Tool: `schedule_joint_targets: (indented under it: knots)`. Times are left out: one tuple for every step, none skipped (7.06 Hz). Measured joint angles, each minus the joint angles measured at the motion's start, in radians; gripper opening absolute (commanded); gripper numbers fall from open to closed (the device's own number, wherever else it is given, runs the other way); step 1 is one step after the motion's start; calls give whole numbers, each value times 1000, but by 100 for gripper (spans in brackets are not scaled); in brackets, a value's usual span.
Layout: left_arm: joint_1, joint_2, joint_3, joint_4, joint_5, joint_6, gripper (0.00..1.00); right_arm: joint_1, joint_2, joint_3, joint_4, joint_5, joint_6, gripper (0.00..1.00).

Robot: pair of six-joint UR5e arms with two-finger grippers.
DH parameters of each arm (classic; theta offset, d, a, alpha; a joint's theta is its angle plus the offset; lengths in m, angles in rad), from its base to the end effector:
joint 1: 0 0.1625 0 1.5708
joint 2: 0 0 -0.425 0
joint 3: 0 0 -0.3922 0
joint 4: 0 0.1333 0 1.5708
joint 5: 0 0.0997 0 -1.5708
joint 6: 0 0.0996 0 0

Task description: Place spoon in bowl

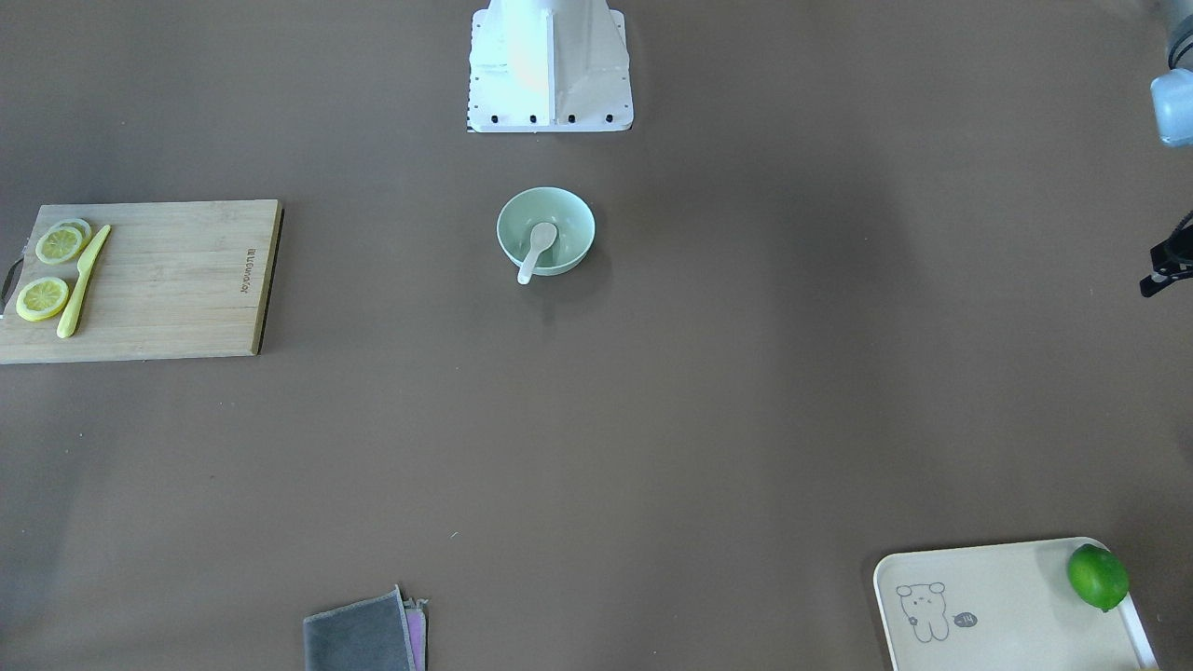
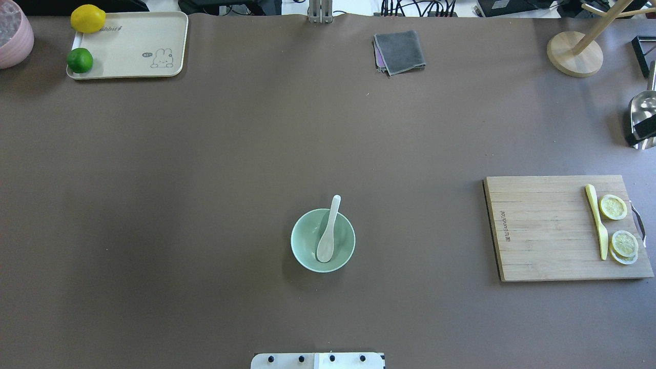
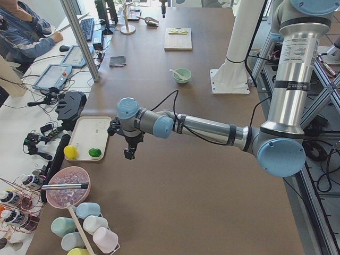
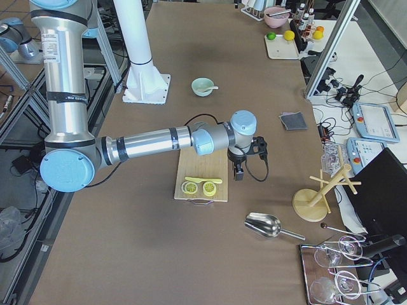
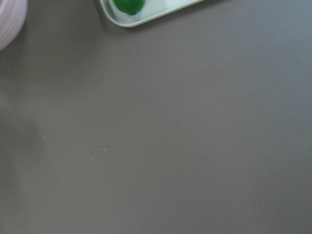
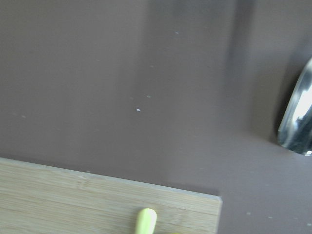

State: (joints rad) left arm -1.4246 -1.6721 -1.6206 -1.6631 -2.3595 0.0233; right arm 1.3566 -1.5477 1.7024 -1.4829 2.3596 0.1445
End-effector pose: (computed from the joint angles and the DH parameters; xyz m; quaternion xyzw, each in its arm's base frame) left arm 0.0173 -0.5477 0.5704 0.0885 0.3875 0.1241 0.9092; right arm -0.0474 -0.5126 0.5711 0.0419 -0.3952 -0.0784 0.9143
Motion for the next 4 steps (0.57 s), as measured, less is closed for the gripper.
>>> schedule_joint_targets:
  knots:
    - [-33,-2,10,41,-3,17,98,63,3,-61,-25,1,-121,100]
    - [-56,-3,9,86,-7,23,98,102,6,-106,-34,0,-185,100]
    - [-66,1,7,109,-10,24,98,120,7,-129,-37,-1,-211,100]
    - [-70,4,6,119,-19,23,98,129,7,-140,-38,-2,-220,100]
